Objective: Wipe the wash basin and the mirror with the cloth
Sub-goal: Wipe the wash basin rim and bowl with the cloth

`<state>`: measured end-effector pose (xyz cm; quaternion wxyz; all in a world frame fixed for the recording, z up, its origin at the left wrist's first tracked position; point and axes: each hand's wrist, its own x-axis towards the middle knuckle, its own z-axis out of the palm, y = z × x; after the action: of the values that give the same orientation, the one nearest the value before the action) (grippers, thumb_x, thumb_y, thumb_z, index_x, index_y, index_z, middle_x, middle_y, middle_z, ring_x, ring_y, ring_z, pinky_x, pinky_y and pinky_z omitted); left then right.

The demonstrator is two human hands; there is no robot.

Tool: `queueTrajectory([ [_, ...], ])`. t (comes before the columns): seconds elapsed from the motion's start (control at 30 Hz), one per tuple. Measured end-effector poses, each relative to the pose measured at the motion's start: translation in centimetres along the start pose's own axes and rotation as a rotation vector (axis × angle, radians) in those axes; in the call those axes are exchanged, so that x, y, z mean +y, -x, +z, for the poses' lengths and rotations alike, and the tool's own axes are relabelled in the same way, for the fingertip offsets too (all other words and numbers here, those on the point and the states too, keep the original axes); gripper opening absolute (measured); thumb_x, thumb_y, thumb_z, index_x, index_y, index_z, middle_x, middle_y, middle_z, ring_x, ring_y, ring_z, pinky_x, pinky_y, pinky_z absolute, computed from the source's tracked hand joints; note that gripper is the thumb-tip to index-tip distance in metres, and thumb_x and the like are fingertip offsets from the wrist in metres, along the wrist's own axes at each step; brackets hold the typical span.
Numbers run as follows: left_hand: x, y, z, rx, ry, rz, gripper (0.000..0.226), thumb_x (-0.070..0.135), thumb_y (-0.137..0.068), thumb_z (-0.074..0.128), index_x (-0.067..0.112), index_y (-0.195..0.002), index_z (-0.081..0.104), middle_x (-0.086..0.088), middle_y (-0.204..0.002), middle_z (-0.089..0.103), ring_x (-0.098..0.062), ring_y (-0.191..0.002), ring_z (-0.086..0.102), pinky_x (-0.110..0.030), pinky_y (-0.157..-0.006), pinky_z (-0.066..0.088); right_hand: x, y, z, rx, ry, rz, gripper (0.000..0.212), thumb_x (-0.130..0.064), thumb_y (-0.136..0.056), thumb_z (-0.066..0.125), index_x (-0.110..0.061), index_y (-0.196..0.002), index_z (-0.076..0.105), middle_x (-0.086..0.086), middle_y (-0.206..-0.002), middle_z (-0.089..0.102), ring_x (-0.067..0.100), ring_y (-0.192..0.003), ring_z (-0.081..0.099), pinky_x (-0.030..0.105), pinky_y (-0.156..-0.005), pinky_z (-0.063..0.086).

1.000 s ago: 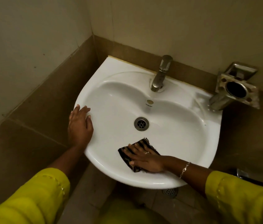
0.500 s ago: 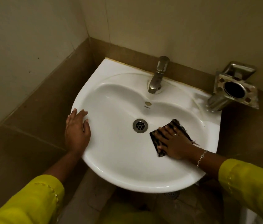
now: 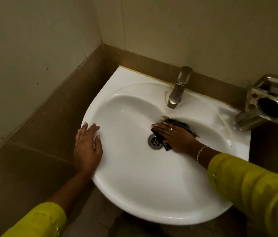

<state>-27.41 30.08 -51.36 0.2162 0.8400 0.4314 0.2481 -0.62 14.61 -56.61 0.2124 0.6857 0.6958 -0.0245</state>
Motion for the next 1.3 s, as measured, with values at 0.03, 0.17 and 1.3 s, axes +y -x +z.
queueTrajectory([
  [0.03,0.0,0.0,0.0,-0.002,0.002,0.000,0.039,0.017,-0.084,0.038,0.005,-0.115,0.058,-0.015,-0.126,0.056,-0.028,-0.130,0.037,-0.040,-0.110,0.022,-0.2,-0.8,-0.1,-0.002,0.023,-0.012,0.056,-0.029,-0.086,0.026,-0.004,-0.132,0.047,0.007,-0.139,0.047,0.021,-0.129,0.044,0.032,-0.115,0.000],
  [0.17,0.3,0.1,-0.2,-0.007,0.018,0.005,0.038,0.016,-0.084,0.039,0.004,-0.114,0.058,-0.016,-0.127,0.056,-0.028,-0.130,0.036,-0.043,-0.110,0.025,-1.9,-3.8,-0.9,0.013,0.035,0.005,0.057,-0.035,-0.089,0.036,-0.003,-0.135,0.041,0.008,-0.142,0.043,0.022,-0.133,0.040,0.035,-0.113,0.011],
  [1.3,-0.3,-0.1,-0.2,-0.011,-0.019,-0.004,0.041,0.016,-0.082,0.037,0.004,-0.115,0.058,-0.016,-0.127,0.055,-0.028,-0.130,0.037,-0.039,-0.110,0.021,-4.5,3.3,1.9,-0.045,-0.327,0.020,0.059,-0.049,-0.097,0.008,-0.021,-0.134,0.046,0.001,-0.134,0.055,0.022,-0.122,0.052,0.039,-0.101,0.024],
])
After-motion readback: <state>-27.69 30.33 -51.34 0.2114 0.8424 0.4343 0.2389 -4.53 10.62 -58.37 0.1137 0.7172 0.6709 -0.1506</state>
